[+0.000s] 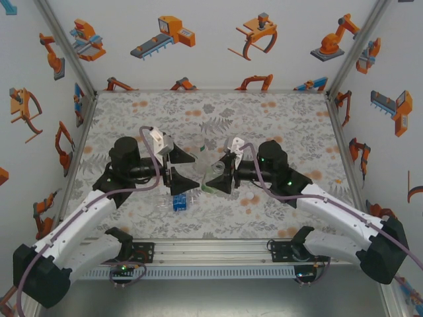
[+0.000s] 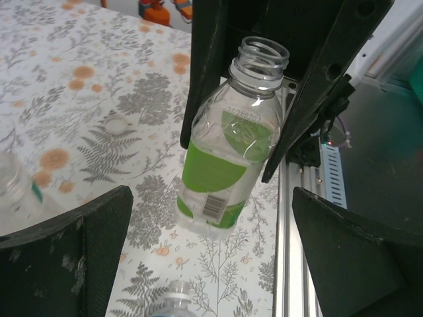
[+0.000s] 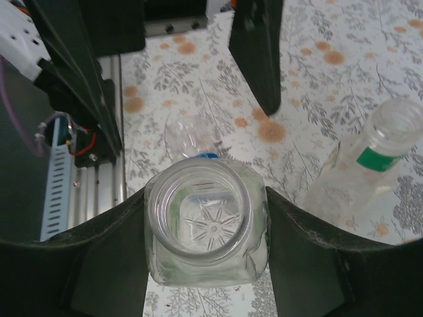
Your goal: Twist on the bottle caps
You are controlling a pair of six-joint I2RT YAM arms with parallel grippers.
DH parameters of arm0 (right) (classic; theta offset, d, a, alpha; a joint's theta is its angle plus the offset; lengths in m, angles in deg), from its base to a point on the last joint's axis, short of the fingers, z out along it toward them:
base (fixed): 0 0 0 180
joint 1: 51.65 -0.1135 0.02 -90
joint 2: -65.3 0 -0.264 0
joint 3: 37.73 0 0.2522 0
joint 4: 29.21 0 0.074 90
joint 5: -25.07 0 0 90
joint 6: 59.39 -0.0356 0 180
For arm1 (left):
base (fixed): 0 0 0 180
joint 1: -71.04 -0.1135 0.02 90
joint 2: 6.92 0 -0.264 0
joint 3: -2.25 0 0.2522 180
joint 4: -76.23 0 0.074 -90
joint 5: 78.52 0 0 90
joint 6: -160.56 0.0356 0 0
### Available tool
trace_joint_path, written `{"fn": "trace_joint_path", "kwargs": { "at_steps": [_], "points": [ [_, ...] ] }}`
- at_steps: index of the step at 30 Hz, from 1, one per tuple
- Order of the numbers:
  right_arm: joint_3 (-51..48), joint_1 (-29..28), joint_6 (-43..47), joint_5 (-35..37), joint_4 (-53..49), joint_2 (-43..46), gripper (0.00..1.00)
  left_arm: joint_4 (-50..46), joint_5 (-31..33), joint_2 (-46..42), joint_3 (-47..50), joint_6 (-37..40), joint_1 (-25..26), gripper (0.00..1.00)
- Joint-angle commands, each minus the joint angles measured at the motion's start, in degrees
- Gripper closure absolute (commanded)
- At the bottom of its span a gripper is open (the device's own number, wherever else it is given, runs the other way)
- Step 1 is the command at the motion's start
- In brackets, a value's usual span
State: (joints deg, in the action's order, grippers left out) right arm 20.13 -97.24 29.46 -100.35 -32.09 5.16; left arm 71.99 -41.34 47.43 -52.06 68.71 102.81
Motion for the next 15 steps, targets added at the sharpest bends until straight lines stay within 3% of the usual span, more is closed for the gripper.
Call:
{"fn": "trace_joint_path", "kwargs": {
  "at_steps": [1,7,15],
  "points": [
    [2.8,-0.4,-4.4,-3.4,2.7,1.5,0.58,3.0,-3.1,2.7,-3.9,2.5,2.7,0.02],
    [3.6,-0.5,-9.2,-4.3,8.3,1.4,0.61,2.9,-4.1,7.0,-6.9,4.0,6.8,0.0],
    [2.9,-0.6,-13.8,-2.2,15.1,2.1,0.63,4.8,-4.1,10.5,-7.9,4.2,9.9,0.06]
  ]
}}
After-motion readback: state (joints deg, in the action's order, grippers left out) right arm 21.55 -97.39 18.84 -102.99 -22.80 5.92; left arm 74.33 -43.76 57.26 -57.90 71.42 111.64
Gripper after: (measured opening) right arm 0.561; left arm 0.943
